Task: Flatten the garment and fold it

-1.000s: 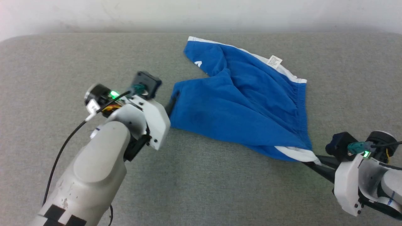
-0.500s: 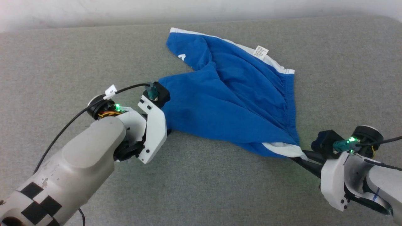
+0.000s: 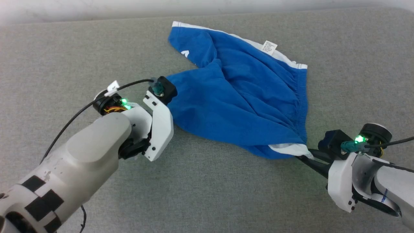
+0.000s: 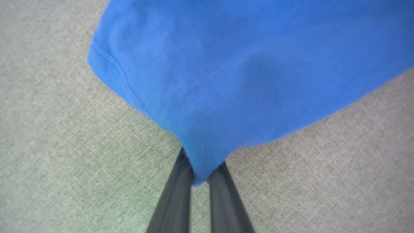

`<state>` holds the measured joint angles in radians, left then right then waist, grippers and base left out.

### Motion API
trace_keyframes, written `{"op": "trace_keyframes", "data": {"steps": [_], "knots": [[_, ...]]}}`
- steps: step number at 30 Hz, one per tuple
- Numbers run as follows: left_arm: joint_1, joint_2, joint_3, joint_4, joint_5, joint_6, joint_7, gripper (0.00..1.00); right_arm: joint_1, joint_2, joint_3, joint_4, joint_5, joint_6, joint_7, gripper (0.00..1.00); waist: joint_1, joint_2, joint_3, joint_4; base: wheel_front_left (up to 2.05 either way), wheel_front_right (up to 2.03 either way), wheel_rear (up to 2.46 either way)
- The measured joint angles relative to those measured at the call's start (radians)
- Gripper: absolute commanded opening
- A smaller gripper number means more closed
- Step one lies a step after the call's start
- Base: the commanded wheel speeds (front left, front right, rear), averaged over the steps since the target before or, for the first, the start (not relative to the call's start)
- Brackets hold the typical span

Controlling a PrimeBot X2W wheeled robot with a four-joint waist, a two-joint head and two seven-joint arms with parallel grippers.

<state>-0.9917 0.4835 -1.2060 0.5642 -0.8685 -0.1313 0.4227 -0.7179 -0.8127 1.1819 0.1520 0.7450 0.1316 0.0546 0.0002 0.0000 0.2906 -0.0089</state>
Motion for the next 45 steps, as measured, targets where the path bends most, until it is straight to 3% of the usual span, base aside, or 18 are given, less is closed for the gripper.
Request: {"op": "trace_keyframes", "data": {"steps": [4,10,16,22,27,34,45], "knots": [[0.002,0.053,0.004,-0.048,-0.026,0.0,-0.112,0.0,0.0,0.001,-0.006,0.0,-0.012,0.0,-0.029,0.0,0.0,0.0,-0.026,0.009,0.0,0.0,0.0],[0.036,0.152,0.086,-0.162,-0.108,0.003,-0.218,0.0,0.002,-0.004,-0.08,-0.004,-0.03,0.0,-0.099,0.0,-0.0001,0.0001,-0.076,0.026,0.0,0.0,0.0],[0.007,0.196,0.164,-0.267,-0.125,0.059,-0.262,0.0,-0.055,-0.013,-0.209,-0.009,-0.086,0.0,-0.148,0.0,-0.0003,0.0001,-0.113,0.054,0.0,0.0,0.0],[-0.117,0.156,0.222,-0.277,-0.096,0.127,-0.297,0.0,-0.219,0.032,-0.303,0.016,-0.104,0.0,-0.16,0.0,-0.0003,0.0001,-0.111,0.07,0.0,0.0,0.0],[-0.251,0.089,0.266,-0.195,-0.059,0.16,-0.331,0.0,-0.404,0.076,-0.308,0.081,-0.106,0.0,-0.131,0.0,-0.0001,0.0001,-0.072,0.07,0.0,0.0,0.0],[-0.469,0.01,0.328,-0.067,-0.013,0.179,-0.4,0.0,-0.703,0.105,-0.305,0.201,-0.144,0.001,-0.12,0.0,0.0,0.0001,0.027,0.074,0.0,0.0,0.0],[-0.665,-0.024,0.418,0.044,-0.001,0.185,-0.52,0.0,-1.004,0.136,-0.299,0.388,-0.208,0.001,-0.184,0.0,0.0003,0.0,0.203,0.083,0.0,0.0,0.0]]}}
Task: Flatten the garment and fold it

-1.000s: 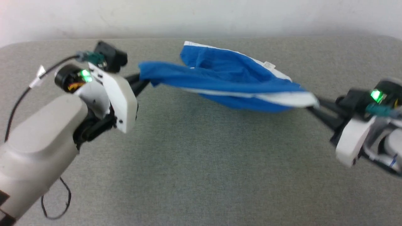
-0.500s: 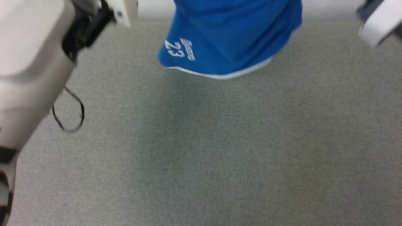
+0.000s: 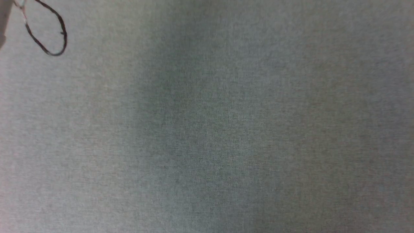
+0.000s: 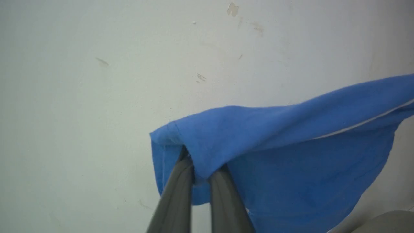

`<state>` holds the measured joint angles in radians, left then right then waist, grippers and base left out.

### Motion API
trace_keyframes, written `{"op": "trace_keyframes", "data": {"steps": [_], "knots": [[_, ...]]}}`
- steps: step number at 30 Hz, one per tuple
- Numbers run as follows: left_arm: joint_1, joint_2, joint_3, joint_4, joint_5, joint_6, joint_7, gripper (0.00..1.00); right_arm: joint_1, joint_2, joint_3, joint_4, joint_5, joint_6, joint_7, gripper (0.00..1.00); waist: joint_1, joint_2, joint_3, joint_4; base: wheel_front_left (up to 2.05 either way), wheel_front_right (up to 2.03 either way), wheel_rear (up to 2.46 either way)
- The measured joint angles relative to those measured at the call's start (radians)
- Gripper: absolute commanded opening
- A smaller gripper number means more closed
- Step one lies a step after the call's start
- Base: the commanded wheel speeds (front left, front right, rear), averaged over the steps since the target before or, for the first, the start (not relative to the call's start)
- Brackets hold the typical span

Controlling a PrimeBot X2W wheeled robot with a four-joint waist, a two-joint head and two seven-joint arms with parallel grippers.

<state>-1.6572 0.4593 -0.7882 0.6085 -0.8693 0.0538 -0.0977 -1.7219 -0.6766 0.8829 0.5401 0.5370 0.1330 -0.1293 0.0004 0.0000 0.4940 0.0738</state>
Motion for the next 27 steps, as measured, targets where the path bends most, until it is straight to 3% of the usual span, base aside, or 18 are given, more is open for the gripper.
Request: {"op": "trace_keyframes", "data": {"steps": [5,10,16,27], "knots": [[0.002,-0.003,0.001,0.026,0.0,-0.009,-0.038,0.0,-0.01,0.017,0.048,0.041,0.001,0.0,-0.034,0.0,-0.0001,0.0,0.054,0.0,0.0,0.0,0.0],[0.125,-0.023,-0.015,0.037,-0.004,-0.014,-0.1,0.0,0.103,0.025,0.133,0.052,0.001,0.0,-0.078,0.0,-0.0002,0.0,0.07,-0.004,0.0,0.0,0.0],[0.406,-0.022,-0.006,0.015,-0.042,-0.016,-0.15,0.0,0.334,0.021,0.204,0.031,-0.003,0.0,-0.119,0.0,-0.0004,0.0,0.037,-0.01,0.0,0.0,0.0],[1.003,0.046,0.084,-0.189,-0.03,0.056,-0.159,0.0,0.782,-0.022,0.286,-0.157,0.002,0.0,-0.128,0.0,-0.0007,0.0001,-0.105,-0.026,0.0,0.0,0.0]]}}
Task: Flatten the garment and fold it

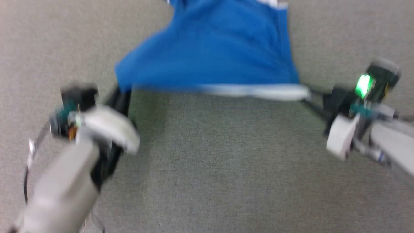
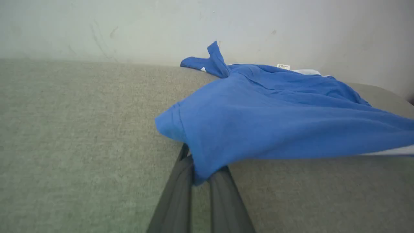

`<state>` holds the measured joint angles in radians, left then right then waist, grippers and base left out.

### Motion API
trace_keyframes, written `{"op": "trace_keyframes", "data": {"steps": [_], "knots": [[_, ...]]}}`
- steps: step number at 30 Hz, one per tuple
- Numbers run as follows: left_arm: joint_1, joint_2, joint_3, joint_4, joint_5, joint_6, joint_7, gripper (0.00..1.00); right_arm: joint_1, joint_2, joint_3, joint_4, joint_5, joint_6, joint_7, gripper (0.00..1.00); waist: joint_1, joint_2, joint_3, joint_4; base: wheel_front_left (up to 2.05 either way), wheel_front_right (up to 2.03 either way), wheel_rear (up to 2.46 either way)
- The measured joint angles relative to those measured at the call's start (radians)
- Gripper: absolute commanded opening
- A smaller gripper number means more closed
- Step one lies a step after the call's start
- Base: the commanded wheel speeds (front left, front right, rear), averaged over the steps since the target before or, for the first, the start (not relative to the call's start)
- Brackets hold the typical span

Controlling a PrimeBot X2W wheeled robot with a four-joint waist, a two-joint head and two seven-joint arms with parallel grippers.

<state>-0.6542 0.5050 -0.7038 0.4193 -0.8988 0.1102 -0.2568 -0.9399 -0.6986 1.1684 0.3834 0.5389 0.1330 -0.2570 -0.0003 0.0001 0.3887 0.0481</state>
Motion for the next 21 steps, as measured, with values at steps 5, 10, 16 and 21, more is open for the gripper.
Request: {"op": "trace_keyframes", "data": {"steps": [5,10,16,21], "knots": [[0.23,0.037,0.01,-0.086,0.002,0.034,0.0,0.0,0.164,-0.03,0.009,-0.05,0.019,0.0,0.0,0.0,-0.0001,0.0001,-0.082,-0.01,0.0,0.0,0.0],[0.41,0.083,0.013,-0.209,-0.005,0.1,0.0,0.0,0.314,-0.061,0.011,-0.125,0.025,0.0,0.018,0.0,-0.0002,0.0001,-0.162,-0.016,0.0,0.0,0.0],[0.581,0.147,-0.004,-0.357,-0.02,0.186,0.019,0.0,0.504,-0.096,-0.05,-0.24,0.026,0.0,0.07,0.0,-0.0001,0.0001,-0.241,-0.013,0.0,0.0,0.0],[0.613,0.185,-0.011,-0.422,-0.01,0.221,0.033,0.0,0.619,-0.102,-0.173,-0.309,0.013,0.0,0.099,0.0,0.0,0.0,-0.275,0.002,0.0,0.0,0.0]]}}
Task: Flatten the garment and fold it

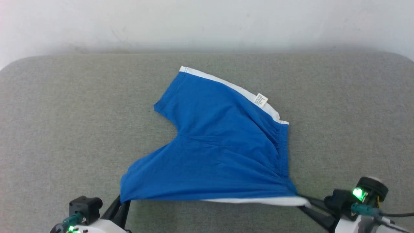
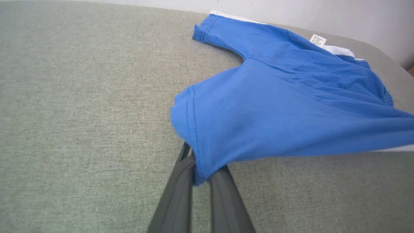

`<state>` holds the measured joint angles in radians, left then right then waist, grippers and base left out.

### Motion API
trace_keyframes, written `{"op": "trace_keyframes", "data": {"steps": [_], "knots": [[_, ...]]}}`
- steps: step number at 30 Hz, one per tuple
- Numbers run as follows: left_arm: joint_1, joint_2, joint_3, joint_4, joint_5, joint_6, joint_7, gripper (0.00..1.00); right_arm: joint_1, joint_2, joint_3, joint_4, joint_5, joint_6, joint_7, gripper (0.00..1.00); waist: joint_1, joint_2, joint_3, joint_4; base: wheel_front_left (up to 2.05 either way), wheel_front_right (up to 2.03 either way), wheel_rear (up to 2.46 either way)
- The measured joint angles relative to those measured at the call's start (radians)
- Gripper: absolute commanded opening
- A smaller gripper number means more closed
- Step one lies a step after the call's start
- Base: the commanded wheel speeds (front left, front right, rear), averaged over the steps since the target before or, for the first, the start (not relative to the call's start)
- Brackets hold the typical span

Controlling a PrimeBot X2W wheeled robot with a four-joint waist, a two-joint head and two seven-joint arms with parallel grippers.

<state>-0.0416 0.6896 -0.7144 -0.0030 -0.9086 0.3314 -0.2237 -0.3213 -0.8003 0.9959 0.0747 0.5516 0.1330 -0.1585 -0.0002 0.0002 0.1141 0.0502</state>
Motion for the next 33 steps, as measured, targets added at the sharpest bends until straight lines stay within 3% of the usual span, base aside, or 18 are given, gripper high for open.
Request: {"op": "trace_keyframes", "data": {"steps": [6,14,23,33], "knots": [[-0.168,-0.002,-0.036,0.003,0.095,-0.012,0.065,0.0,0.017,0.045,-0.168,-0.036,-0.039,0.0,0.029,0.0,0.0003,0.0,0.013,0.017,0.0,0.0,0.0],[-0.475,-0.064,-0.062,0.173,0.16,-0.128,0.15,0.0,-0.04,0.093,-0.25,-0.055,-0.061,0.0,0.103,0.0,0.0003,0.0,0.081,-0.001,0.0,0.0,0.0],[-0.758,-0.12,-0.066,0.395,0.189,-0.243,0.2,0.0,-0.223,0.11,-0.249,-0.017,-0.032,0.0,0.15,0.0,0.0006,0.0,0.194,-0.038,0.0,0.0,0.0],[-0.997,-0.208,-0.096,0.701,0.218,-0.34,0.263,0.0,-0.46,0.173,-0.145,0.128,0.022,0.0,0.167,0.0,0.0006,0.0,0.339,-0.096,0.0,0.0,0.0]]}}
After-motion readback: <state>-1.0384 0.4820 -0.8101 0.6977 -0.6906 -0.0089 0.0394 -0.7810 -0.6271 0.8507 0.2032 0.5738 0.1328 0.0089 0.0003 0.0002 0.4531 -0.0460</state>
